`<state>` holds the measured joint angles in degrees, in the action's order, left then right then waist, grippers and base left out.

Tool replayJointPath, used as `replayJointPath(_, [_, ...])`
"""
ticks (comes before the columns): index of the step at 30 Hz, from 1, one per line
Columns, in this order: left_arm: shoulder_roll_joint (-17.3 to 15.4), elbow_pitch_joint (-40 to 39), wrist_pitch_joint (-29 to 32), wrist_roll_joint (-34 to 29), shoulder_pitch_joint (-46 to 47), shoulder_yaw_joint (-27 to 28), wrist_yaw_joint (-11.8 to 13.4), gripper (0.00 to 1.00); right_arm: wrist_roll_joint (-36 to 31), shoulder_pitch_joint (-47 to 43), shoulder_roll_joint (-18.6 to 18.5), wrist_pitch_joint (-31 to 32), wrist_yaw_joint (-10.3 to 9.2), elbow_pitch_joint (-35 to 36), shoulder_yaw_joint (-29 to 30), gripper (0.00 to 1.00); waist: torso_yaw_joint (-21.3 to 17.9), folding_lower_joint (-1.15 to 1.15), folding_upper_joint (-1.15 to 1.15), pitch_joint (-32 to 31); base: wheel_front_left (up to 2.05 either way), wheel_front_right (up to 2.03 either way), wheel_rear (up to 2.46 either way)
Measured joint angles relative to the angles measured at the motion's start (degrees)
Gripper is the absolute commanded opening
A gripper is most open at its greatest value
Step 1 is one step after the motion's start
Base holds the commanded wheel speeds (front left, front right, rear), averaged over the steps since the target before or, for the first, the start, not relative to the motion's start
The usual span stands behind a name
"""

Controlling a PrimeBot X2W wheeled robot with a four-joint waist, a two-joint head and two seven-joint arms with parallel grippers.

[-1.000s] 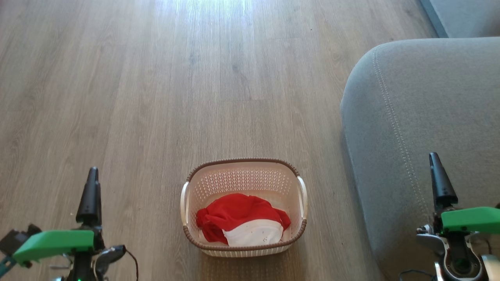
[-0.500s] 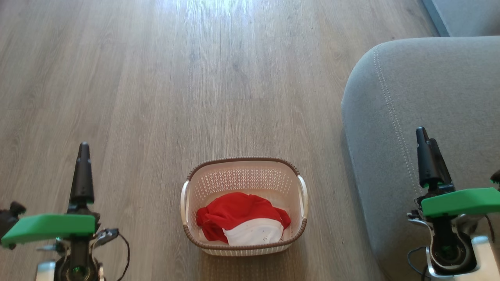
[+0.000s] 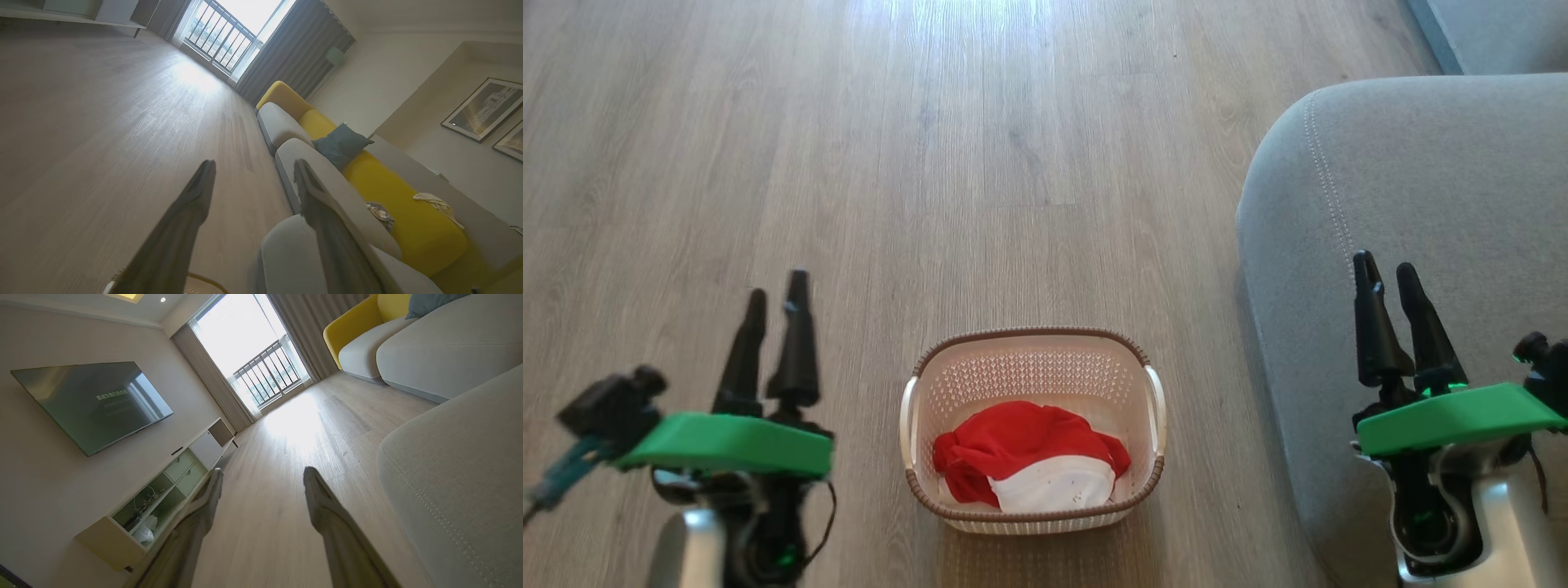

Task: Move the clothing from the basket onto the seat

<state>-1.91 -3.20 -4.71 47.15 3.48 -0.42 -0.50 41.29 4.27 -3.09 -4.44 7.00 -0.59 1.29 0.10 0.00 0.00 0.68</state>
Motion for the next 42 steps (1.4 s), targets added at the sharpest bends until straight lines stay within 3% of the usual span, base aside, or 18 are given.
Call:
replayJointPath(5, [-0.5, 0.0, -0.8, -9.7, 0.1, -6.4, 4.6, 1.00, -4.9, 0.4, 0.0, -0.7, 0.00, 0.6, -1.0, 1.00, 0.0, 0.00, 0.00, 0.2, 0.00, 0.00, 0.00])
replayJointPath(9, [-3.5, 0.0, -1.5, -14.3, 0.5, -12.3, 10.6, 1.00, -8.2, 1.0, 0.0, -1.2, 0.00, 0.7, -1.8, 1.00, -0.1, 0.00, 0.00, 0.2, 0.00, 0.00, 0.00])
replayJointPath(17, [-7.9, 1.3, -2.5, -18.5, 3.0, -22.1, 21.8, 1.00, -13.1, 1.0, 0.0, -2.9, 0.01, 1.9, -3.2, 1.00, -0.3, 0.00, 0.00, 0.3, 0.00, 0.00, 0.00])
replayJointPath(24, [-8.5, -1.5, -4.0, -20.1, 4.7, -23.3, 29.1, 1.00, -18.1, 1.1, 0.0, -3.8, 0.01, 3.3, -4.1, 1.00, -0.4, 0.00, 0.00, 0.6, 0.00, 0.00, 0.00])
replayJointPath(32, [-8.3, -3.1, -5.1, -24.2, 4.7, -22.5, 30.5, 1.00, -22.3, 1.2, 0.0, -5.5, 0.02, 3.3, -4.9, 1.00, -0.7, 0.00, 0.00, 0.4, 0.00, 0.00, 0.00])
replayJointPath(42, [-4.3, 2.0, -6.9, -28.9, 1.5, -17.9, 21.5, 1.00, -26.2, 1.2, 0.0, -7.3, 0.05, -0.5, -5.5, 1.00, -1.2, 0.00, 0.00, -0.1, 0.00, 0.00, 0.00])
